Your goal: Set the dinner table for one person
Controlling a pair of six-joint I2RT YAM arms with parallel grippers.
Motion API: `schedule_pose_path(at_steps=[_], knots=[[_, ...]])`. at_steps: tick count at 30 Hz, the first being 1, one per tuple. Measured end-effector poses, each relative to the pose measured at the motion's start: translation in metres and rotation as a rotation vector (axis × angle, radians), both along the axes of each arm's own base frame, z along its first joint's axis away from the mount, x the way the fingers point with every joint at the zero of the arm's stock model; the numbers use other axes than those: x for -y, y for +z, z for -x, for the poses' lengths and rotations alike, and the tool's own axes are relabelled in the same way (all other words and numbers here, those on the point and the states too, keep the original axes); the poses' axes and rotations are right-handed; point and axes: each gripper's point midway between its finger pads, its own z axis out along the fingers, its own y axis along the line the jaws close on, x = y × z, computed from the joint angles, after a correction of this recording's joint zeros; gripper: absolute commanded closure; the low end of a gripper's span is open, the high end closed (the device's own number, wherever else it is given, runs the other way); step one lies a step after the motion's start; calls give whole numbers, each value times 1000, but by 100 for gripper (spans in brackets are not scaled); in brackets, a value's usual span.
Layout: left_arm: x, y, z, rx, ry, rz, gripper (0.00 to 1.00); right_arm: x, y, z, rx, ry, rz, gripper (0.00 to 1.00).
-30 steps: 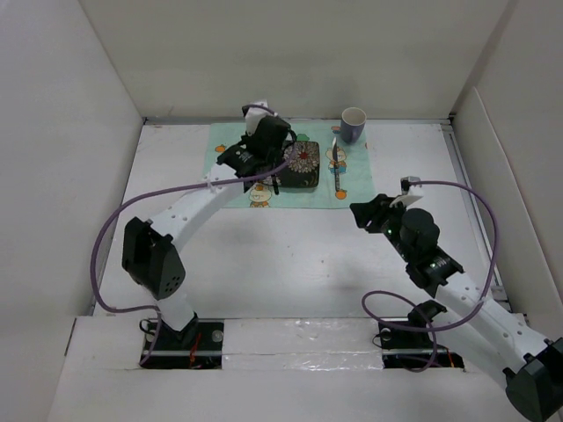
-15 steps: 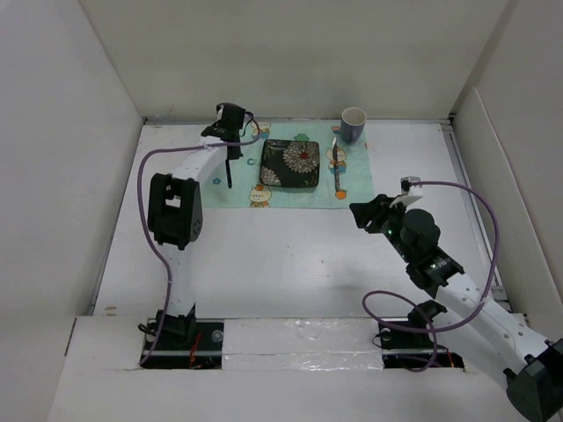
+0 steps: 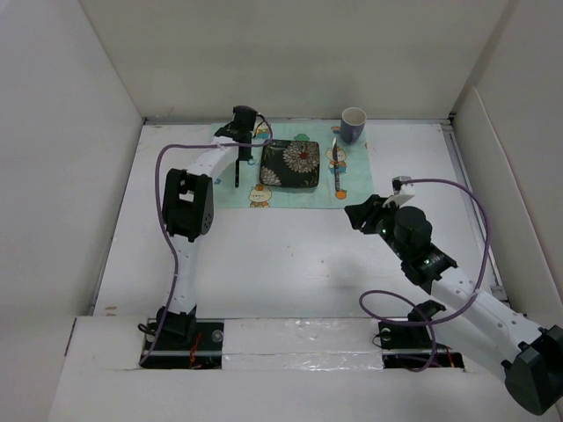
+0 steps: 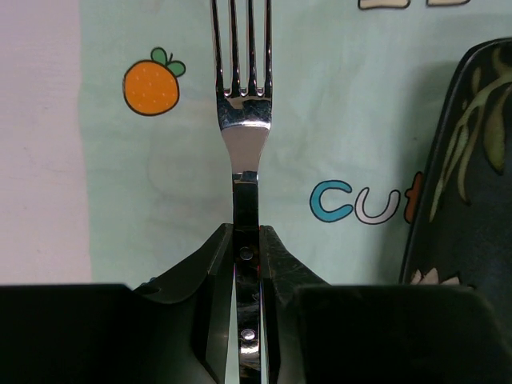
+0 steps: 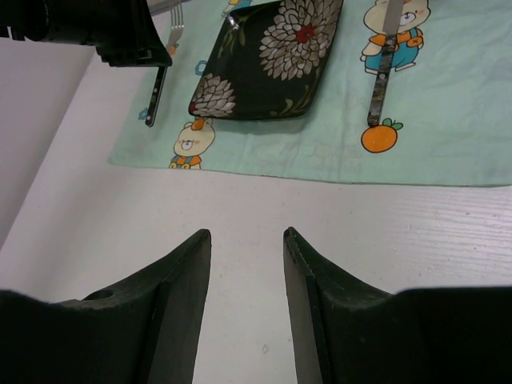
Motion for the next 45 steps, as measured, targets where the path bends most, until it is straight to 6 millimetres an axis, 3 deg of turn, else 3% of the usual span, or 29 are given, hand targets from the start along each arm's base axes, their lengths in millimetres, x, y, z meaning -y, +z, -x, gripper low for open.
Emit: schedule_pose_path(at_steps=[6, 16, 21, 25, 31, 35, 39, 41, 43, 44, 45], knots=[[-1, -25, 1, -45, -5, -18, 100, -2, -12, -2, -33, 3, 21, 53], [2, -27, -10, -28, -7, -17, 100, -4, -17, -2, -44, 7, 29, 53], [0, -41, -7, -55, -10, -34, 96, -4, -16, -2, -43, 7, 29, 53], [-1, -41, -8, -51, -8, -42, 92, -4, -16, -2, -43, 8, 29, 53], [-3, -40, -9, -46, -1, -55, 66, -7, -19, -2, -50, 16, 33, 53], [-5, -38, -11, -32, 10, -61, 38, -8, -20, -1, -51, 21, 34, 53], [-3, -20, -12, -4, 28, -31, 33, -10, -21, -1, -53, 26, 39, 53], [-2, 3, -12, 32, 39, -3, 33, -10, -22, 0, -54, 29, 44, 62], [1, 40, -12, 96, 52, 43, 34, -11, -22, 0, -50, 34, 52, 93], [2, 64, -10, 136, 60, 71, 34, -12, -21, 0, -49, 36, 51, 100], [2, 89, -6, 180, 66, 98, 34, -12, -21, 1, -47, 38, 51, 100]])
